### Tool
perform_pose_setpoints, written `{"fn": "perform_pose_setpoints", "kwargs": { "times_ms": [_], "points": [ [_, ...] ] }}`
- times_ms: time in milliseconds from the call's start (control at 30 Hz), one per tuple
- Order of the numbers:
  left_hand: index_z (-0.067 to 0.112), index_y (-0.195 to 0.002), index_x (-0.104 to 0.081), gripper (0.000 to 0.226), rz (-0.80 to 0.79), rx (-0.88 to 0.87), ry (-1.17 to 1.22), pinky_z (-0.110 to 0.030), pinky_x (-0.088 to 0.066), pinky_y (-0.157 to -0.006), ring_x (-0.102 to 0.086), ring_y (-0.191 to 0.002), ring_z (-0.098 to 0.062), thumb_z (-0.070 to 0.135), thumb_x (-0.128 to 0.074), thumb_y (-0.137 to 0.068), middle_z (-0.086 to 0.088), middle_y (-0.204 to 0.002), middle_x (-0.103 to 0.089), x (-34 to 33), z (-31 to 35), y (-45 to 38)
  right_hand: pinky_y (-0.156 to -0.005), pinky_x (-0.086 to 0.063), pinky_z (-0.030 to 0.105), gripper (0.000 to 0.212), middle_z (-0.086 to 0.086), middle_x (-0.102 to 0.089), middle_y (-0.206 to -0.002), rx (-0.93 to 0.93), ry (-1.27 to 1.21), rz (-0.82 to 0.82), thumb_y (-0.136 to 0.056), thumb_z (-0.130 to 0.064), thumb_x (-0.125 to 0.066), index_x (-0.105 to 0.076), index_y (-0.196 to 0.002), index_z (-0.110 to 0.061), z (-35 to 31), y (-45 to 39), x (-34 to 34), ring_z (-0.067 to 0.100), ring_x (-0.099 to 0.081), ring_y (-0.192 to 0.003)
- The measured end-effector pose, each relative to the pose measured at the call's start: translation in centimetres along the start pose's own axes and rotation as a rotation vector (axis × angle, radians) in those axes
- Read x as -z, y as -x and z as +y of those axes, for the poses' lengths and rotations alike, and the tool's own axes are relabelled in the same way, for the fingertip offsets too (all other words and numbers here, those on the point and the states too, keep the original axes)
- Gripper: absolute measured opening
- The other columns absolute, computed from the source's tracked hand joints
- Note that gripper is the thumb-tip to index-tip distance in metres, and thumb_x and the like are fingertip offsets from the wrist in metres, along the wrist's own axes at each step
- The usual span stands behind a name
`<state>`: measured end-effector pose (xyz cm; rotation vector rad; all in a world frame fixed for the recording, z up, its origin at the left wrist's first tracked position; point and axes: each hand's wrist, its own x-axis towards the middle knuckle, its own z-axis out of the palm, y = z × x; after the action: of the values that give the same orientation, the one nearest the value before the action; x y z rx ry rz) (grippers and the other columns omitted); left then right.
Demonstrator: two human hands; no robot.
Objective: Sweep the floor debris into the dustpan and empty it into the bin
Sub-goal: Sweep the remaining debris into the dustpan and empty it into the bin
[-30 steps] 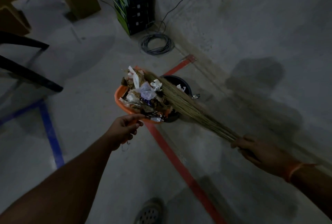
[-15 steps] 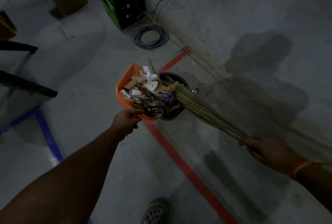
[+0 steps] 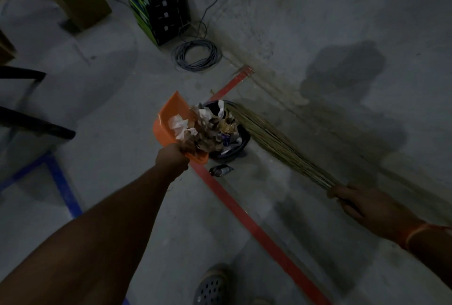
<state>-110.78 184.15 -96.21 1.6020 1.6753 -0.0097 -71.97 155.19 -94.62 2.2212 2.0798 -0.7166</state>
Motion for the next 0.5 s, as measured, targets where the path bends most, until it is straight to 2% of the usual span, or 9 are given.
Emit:
{"fn": "perform_pose_setpoints", "kwargs": {
  "times_ms": [67,167,233,300,400,500],
  "points": [
    [0.022,-0.113,-0.076,0.044,0.0,-0.009,-0.032,-0.036,-0.057,-0.066,-0.063,-0.07,-0.021,-0.01,-0.058,-0.089,-0.009,-0.1,-0.072,0.5,0.7,0.2,-0.072,-0.049,0.031,0.023,-0.001,-0.06,-0.097,-0.021,-0.006,-0.012,-0.094,-0.034,-0.05,-0.055,-0.115,-0.04,-0.7,0.3,0.4,0.015,-0.06,-0.082],
    [0.02,-0.117,-0.075,0.045,-0.004,-0.005,-0.084,-0.036,-0.057,-0.061,-0.062,-0.068,-0.022,-0.011,-0.056,-0.09,-0.008,-0.088,-0.067,1.1,1.7,0.5,-0.073,-0.049,0.03,0.022,-0.005,-0.057,-0.095,-0.031,-0.015,-0.005,-0.095,-0.037,-0.047,-0.052,-0.116,-0.043,-1.8,0.7,0.6,0.013,-0.059,-0.082],
    [0.02,-0.119,-0.075,0.046,-0.019,-0.024,-0.105,-0.037,-0.057,-0.068,-0.064,-0.076,-0.023,-0.011,-0.057,-0.089,-0.008,-0.096,-0.067,1.5,2.3,0.7,-0.071,-0.051,0.033,0.022,-0.007,-0.057,-0.091,-0.026,-0.027,0.034,-0.094,-0.044,-0.041,-0.05,-0.114,-0.046,-2.8,0.9,0.6,0.012,-0.06,-0.08],
    [0.017,-0.121,-0.074,0.043,-0.039,-0.035,-0.101,-0.035,-0.054,-0.068,-0.064,-0.081,-0.026,-0.009,-0.057,-0.091,-0.009,-0.1,-0.066,1.8,2.7,0.9,-0.07,-0.052,0.032,0.031,-0.009,-0.059,-0.091,-0.009,-0.047,0.057,-0.093,-0.057,-0.03,-0.052,-0.113,-0.046,-4.0,1.4,0.9,0.01,-0.061,-0.079],
    [0.008,-0.116,-0.074,0.031,-0.065,-0.009,-0.035,-0.029,-0.049,-0.057,-0.061,-0.071,-0.024,-0.004,-0.06,-0.092,-0.01,-0.092,-0.065,2.4,3.0,1.1,-0.071,-0.052,0.03,0.047,-0.011,-0.06,-0.094,0.053,-0.074,0.077,-0.094,-0.063,-0.017,-0.055,-0.113,-0.045,-5.9,2.1,1.0,0.007,-0.06,-0.08],
    [0.005,-0.109,-0.069,0.023,-0.062,-0.004,0.028,-0.02,-0.044,-0.044,-0.055,-0.061,-0.018,-0.006,-0.055,-0.094,-0.018,-0.092,-0.066,2.6,3.8,1.3,-0.072,-0.048,0.024,0.04,-0.015,-0.055,-0.097,0.093,-0.128,0.051,-0.095,-0.062,-0.019,-0.051,-0.116,-0.048,-7.8,2.5,0.8,0.002,-0.057,-0.081]
  ]
}}
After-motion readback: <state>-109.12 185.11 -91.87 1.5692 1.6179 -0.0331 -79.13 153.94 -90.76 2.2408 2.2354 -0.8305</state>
